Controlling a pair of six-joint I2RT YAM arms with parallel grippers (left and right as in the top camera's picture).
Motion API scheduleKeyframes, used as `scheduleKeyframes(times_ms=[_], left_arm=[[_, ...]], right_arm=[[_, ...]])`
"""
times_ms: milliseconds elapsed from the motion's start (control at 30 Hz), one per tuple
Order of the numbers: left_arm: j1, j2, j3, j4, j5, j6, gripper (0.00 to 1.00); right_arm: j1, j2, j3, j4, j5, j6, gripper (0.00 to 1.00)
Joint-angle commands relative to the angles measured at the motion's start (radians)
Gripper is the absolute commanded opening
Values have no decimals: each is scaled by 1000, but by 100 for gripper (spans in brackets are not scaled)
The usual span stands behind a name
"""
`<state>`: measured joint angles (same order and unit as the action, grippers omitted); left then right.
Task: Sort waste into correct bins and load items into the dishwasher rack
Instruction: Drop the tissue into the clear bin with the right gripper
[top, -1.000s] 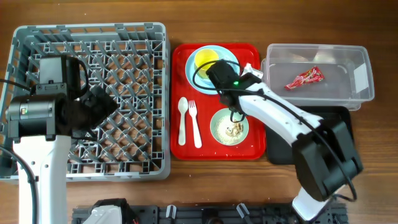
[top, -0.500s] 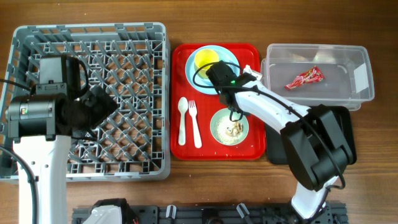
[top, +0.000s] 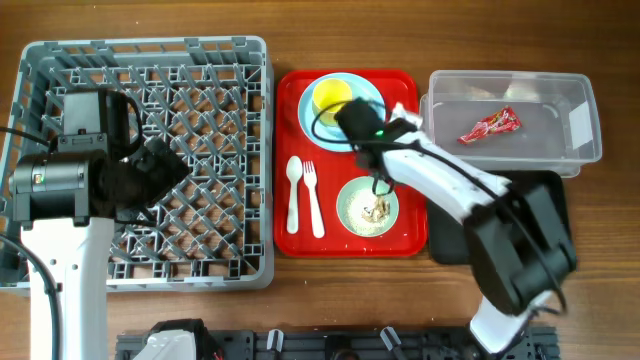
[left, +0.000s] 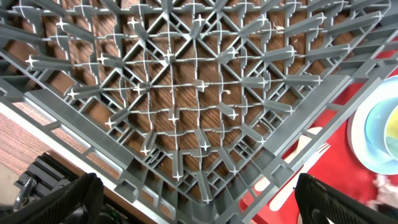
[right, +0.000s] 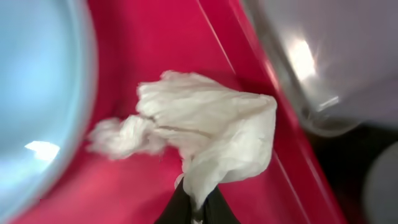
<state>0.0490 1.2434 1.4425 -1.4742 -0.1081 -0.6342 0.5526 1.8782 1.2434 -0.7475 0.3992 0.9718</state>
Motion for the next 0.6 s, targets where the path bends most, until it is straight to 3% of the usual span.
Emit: scheduleKeyframes(times_ms=[0,200,500,533,567], left_arm=[[6,-4,-3,-1,-13,1,100],[6,-4,-3,-1,-13,1,100],[6,-4,-3,-1,-13,1,100],[6,-4,-3,-1,-13,1,100],[6,-4,-3,-1,-13,1,100]], right_arm=[[-24,-225,90,6,12,-82,4],[-193,-380,90,-63,126,-83,4],[-486,-222,56,-56,-38,-192,6],[-499,-203,56,-28,-92,-245,11],[-505,-191,56,-6,-129,-289,24]])
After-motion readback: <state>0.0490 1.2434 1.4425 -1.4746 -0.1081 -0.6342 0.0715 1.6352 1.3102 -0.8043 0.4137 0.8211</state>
